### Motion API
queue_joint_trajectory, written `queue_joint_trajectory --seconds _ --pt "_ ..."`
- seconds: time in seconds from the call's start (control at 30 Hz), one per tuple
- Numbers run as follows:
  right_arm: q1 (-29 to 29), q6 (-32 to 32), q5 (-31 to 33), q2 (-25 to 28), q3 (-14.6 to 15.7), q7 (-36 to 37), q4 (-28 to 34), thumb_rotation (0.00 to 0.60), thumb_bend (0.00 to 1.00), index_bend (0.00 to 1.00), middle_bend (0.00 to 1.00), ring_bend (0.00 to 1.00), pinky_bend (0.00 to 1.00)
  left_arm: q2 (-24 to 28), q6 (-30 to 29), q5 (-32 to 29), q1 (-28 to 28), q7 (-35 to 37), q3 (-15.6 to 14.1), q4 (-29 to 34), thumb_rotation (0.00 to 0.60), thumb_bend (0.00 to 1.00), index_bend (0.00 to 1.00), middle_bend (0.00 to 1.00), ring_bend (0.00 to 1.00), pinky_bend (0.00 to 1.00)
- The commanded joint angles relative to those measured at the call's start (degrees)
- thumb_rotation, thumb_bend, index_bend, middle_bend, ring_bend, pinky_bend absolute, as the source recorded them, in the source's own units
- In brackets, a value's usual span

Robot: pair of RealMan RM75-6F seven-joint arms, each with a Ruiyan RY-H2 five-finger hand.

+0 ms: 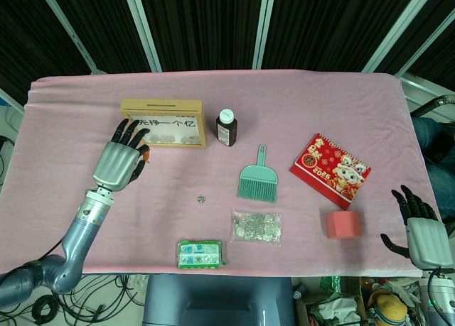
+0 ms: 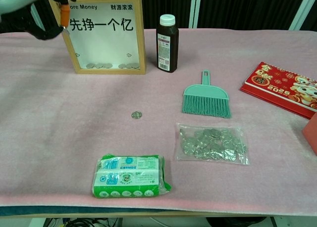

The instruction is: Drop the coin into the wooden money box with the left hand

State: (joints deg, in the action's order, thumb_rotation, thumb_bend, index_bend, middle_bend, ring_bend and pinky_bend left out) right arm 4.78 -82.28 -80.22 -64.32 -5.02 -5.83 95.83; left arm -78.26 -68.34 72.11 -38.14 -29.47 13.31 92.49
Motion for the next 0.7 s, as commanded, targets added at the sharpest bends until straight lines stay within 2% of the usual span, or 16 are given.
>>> queue_joint_trajectory --seconds 0.03,0.1,0.2,0.27,0.33,0.47,0.7 --pt "0.0 -0.02 0.09 -0.03 -0.05 -0.02 0.07 0.6 0.15 0.11 0.02 0.09 0.16 3.43 -0.48 -2.09 -0.7 -2.93 2.86 3.98 0.6 0.46 0.61 0.18 0.02 0.0" --pt "-0.07 -0.04 0.36 -0.09 -0.12 0.02 0.19 0.6 0.15 0.11 0.02 0.09 0.16 5.17 0.34 -4.68 -1.9 -4.95 4.93 5.42 0.6 0.46 0.61 0.18 0.02 0.0" --pt "-0.17 0.01 0.96 -0.14 -0.28 0.21 0.46 0.6 0.15 0.11 0.02 0.09 0.16 7.09 3.64 -11.85 -4.65 -8.18 8.2 6.49 0.6 0.46 0.61 0.18 0.02 0.0" --pt "-0.21 0.08 1.36 -0.13 -0.43 0.39 0.66 0.6 0.15 0.11 0.02 0.09 0.16 8.67 7.17 -19.89 -7.63 -10.96 10.96 6.47 0.6 0.46 0.61 0.18 0.02 0.0" --pt "-0.2 0.12 1.58 -0.1 -0.55 0.57 0.78 0.6 0.15 0.11 0.02 0.09 0.16 9.88 9.19 -26.73 -10.64 -14.66 12.49 5.68 0.6 0.46 0.61 0.18 0.02 0.0" --pt "-0.16 0.46 1.6 0.02 -0.45 0.87 0.94 0.6 0.15 0.11 0.02 0.09 0.16 10.58 10.01 -37.08 -16.06 -21.2 13.51 2.83 0.6 0.46 0.61 0.18 0.02 0.0" --pt "-0.17 0.92 2.18 0.07 -0.5 1.56 1.31 0.6 0.15 0.11 0.02 0.09 0.16 8.54 12.54 -44.92 -21.88 -21.75 13.86 -4.35 0.6 0.46 0.61 0.18 0.02 0.0"
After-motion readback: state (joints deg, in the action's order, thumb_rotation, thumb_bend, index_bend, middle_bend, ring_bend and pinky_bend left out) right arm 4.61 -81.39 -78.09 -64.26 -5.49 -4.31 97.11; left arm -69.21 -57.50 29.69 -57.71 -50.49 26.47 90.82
